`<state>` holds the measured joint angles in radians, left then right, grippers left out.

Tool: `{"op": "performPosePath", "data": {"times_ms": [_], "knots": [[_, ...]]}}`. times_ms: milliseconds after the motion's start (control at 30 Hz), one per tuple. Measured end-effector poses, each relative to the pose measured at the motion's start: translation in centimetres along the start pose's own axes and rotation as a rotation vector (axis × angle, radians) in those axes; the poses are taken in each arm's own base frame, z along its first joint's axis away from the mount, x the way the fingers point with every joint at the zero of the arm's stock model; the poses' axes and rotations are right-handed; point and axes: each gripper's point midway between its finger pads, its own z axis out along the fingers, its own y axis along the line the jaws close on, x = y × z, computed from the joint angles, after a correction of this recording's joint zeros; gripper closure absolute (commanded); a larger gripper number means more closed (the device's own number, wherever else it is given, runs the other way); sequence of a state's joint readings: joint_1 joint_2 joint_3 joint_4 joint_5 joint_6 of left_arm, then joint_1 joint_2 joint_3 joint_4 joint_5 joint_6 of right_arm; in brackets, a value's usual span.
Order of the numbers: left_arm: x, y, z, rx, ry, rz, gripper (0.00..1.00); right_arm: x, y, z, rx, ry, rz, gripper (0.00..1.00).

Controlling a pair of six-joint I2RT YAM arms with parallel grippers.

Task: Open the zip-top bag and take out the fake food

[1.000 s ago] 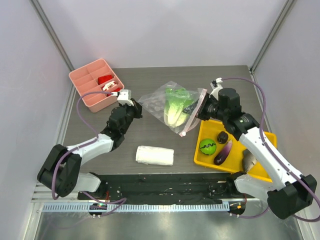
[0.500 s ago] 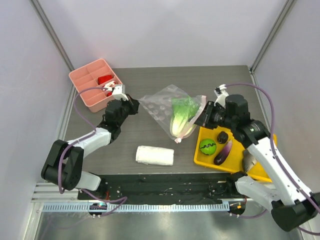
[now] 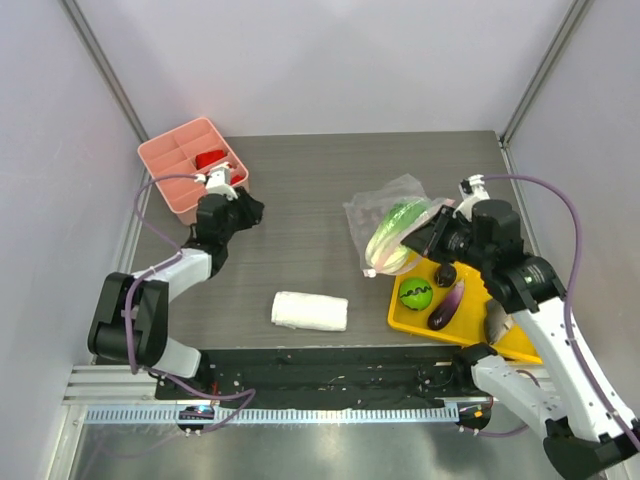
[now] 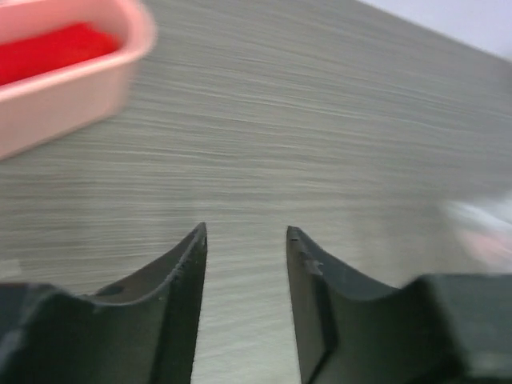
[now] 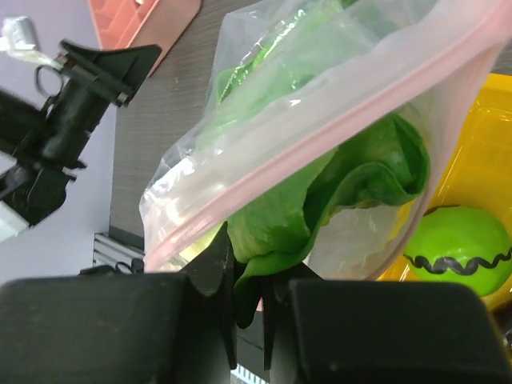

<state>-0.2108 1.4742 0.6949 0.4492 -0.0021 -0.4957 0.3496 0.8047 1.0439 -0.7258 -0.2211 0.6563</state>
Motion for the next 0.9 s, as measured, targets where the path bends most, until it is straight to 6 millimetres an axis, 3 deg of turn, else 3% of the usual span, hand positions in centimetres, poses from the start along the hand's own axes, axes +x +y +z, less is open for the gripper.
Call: {"op": "performPosePath", "data": {"times_ms": [33, 100, 133, 233, 333, 467, 500, 533, 700, 900], "knots": [[0.1, -1.5, -0.3, 0.068, 0.006, 0.002, 0.32, -0.1, -0.3, 0.7, 0.019, 0.007, 0.013, 0.98], [0.7, -5.1, -1.8, 0.208, 0.005, 0.038, 0.28, -0.4, -0.9, 2.4, 0.053, 0.017, 0.042, 0.99], [1.1, -6.9, -2.8, 0.268, 0.001, 0.069, 0.28, -0.5, -1.1, 3.1, 0.067, 0.022, 0.052, 0.98], [3.1, -14.5, -8.6, 0.533, -0.035, 0.229, 0.40, -1.0, -1.8, 6.2, 0.124, 0.071, 0.087, 0.99], [3.6, -19.1, -13.5, 0.723, -0.127, 0.360, 0.44, -1.3, -2.1, 8.1, 0.142, 0.094, 0.096, 0.99], [4.5, -21.9, -16.6, 0.837, -0.203, 0.509, 0.45, -1.5, -1.7, 8.5, 0.127, 0.091, 0.104, 0.99], [5.2, -22.4, -16.9, 0.853, -0.207, 0.549, 0.43, -1.7, -1.5, 8.5, 0.120, 0.085, 0.107, 0.98], [5.9, -22.8, -17.1, 0.868, -0.206, 0.590, 0.33, -1.7, -1.4, 8.5, 0.114, 0.083, 0.109, 0.99], [10.1, -24.5, -17.2, 0.906, -0.173, 0.795, 0.27, -1.8, -0.9, 8.5, 0.094, 0.086, 0.123, 0.98], [11.2, -25.3, -16.1, 0.850, -0.201, 0.934, 0.28, -1.4, -0.3, 8.3, 0.065, 0.109, 0.144, 0.99]]}}
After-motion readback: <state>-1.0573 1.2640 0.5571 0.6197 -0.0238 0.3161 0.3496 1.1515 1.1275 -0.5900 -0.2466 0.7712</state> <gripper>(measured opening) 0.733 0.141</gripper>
